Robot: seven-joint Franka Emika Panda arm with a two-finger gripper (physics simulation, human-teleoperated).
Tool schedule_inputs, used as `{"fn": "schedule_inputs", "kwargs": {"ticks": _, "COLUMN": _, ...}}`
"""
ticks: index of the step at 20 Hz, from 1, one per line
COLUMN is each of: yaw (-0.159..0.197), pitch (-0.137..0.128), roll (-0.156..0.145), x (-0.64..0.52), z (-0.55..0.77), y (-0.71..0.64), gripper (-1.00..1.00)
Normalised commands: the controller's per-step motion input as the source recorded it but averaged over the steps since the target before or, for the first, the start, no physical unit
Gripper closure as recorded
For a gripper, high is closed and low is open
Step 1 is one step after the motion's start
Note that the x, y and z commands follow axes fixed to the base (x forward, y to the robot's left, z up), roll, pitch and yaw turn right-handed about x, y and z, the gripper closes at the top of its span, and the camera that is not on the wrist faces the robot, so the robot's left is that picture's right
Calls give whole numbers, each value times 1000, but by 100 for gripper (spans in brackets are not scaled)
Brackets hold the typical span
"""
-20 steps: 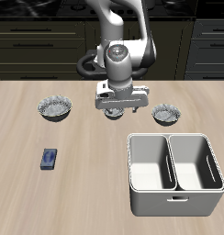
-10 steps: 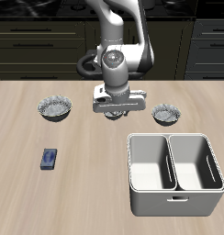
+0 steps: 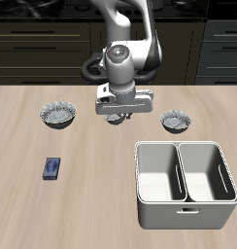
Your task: Stack the smallest bowl on the largest bowl
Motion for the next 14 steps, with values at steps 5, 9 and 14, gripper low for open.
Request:
{"fn": "schedule_inputs", "kwargs": {"ticks": 5, "yaw": 13, "pitch": -83, "roll": -48, "x": 49, "z": 519, "y": -212, "gripper": 100}}
{"fn": "schedule_inputs", "kwargs": {"ticks": 9, "yaw": 12, "pitch": -53, "roll": -13, "x": -17, "z": 358, "y": -65, "gripper": 100}}
{"fn": "schedule_inputs", "kwargs": {"ticks": 14, "yaw": 6, "pitch": -81, "roll": 5, "x": -67, "z": 470, "y": -12, "gripper": 100}}
